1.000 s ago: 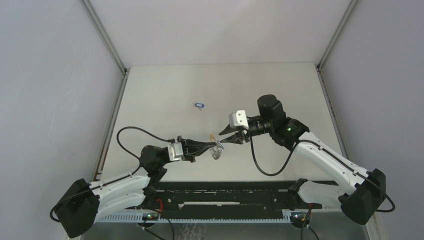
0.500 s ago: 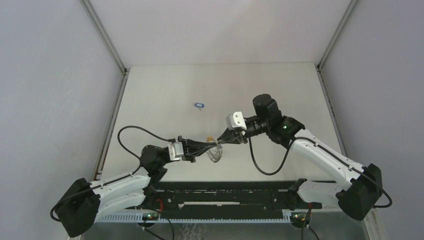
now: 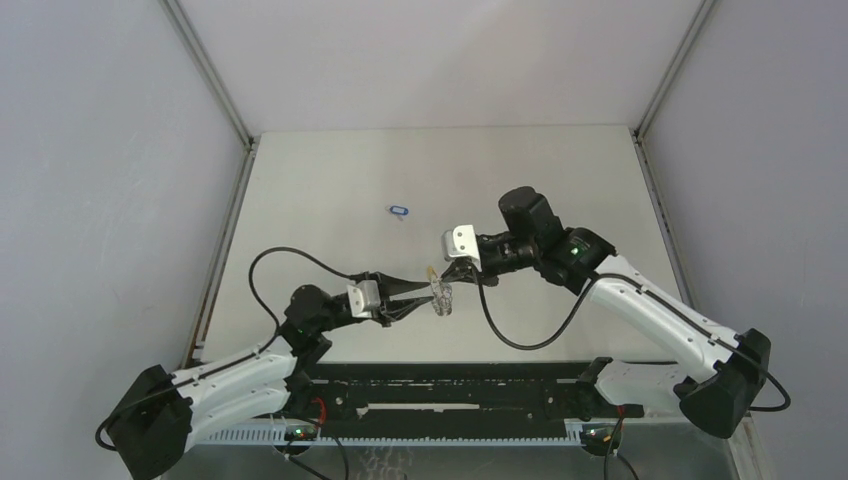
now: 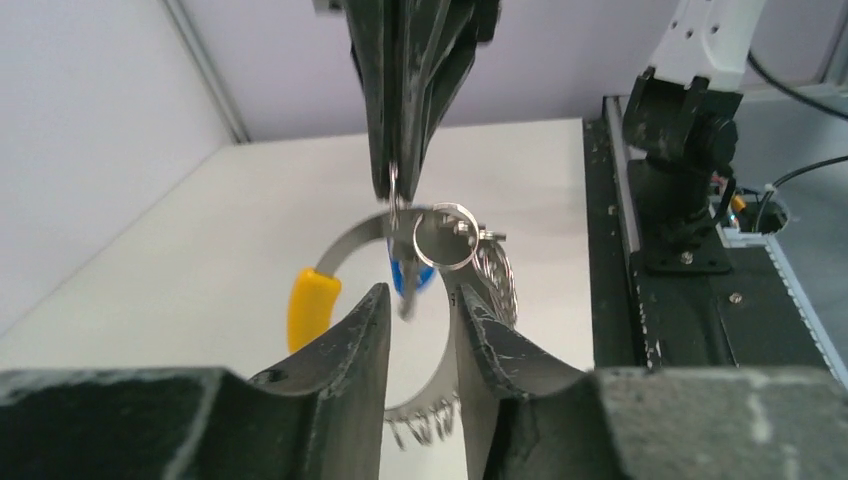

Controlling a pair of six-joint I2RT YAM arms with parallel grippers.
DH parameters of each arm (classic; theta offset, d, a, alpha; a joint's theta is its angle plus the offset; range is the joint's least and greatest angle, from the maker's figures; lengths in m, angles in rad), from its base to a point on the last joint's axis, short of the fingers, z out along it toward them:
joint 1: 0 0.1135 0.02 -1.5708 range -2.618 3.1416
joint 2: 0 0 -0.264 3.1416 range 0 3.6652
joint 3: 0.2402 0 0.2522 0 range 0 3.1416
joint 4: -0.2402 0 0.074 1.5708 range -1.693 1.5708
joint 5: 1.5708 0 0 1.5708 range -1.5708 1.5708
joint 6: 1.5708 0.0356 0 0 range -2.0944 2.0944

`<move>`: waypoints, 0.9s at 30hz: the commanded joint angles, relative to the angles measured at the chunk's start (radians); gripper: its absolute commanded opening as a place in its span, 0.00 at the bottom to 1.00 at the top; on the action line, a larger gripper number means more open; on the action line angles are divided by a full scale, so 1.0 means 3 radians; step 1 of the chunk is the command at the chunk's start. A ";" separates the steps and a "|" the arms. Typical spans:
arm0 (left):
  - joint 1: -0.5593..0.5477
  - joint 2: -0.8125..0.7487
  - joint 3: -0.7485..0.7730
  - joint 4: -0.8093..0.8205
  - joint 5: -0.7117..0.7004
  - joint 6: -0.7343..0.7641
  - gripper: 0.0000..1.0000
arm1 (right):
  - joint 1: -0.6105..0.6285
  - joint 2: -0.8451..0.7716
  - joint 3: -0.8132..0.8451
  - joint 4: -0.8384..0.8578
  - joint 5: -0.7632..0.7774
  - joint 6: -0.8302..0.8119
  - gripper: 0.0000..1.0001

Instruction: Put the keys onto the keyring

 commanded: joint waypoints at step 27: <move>0.0013 0.0199 0.0224 0.0294 -0.0083 0.0069 0.36 | 0.1103 0.0588 0.1173 -0.1268 0.2537 -0.0135 0.00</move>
